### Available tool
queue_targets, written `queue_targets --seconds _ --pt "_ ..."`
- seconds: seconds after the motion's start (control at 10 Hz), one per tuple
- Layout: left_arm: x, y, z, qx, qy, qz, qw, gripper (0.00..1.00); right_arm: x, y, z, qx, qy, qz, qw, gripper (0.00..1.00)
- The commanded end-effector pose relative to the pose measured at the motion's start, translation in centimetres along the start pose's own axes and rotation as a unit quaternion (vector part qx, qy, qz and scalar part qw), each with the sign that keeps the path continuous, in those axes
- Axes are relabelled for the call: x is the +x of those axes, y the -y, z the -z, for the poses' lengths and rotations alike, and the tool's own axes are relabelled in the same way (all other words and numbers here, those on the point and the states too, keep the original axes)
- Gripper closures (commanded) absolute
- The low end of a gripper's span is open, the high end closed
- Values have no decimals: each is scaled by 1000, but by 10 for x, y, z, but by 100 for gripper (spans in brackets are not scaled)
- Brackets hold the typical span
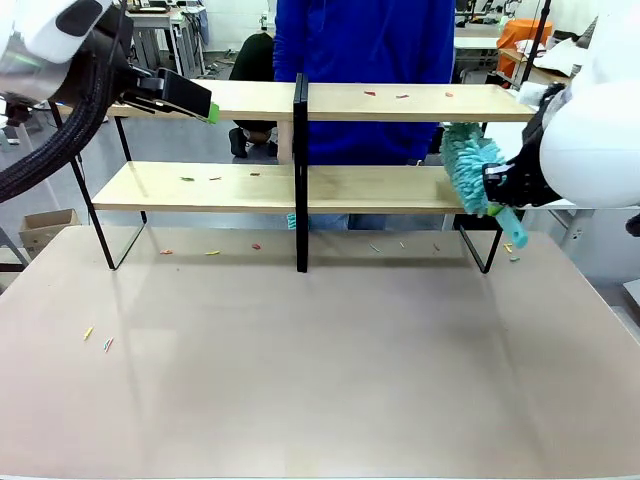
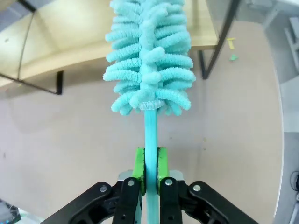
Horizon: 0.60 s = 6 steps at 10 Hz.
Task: Clean the shelves.
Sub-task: Clean a randomly selected level of the Shelf with the Duster.
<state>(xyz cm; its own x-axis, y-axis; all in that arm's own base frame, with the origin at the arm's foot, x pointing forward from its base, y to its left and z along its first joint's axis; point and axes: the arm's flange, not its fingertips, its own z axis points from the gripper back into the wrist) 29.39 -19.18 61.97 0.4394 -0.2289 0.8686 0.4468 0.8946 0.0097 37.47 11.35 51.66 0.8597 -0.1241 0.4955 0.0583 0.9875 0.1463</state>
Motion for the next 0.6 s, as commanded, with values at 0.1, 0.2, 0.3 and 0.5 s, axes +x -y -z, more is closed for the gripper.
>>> queue_targets --seconds 0.1,0.2,0.3,0.5 --pt "-1 0 -1 0 2 0 1000 0 1 22 2 85 -21 -19 996 88" --pt "-1 0 -1 0 2 0 1000 0 1 29 -3 121 -40 -30 991 88" --pt "-1 0 -1 0 2 0 1000 0 -1 46 -15 178 -80 -59 979 88" --pt "-1 0 -1 0 2 0 1000 0 -13 121 -65 241 -119 -150 951 88"
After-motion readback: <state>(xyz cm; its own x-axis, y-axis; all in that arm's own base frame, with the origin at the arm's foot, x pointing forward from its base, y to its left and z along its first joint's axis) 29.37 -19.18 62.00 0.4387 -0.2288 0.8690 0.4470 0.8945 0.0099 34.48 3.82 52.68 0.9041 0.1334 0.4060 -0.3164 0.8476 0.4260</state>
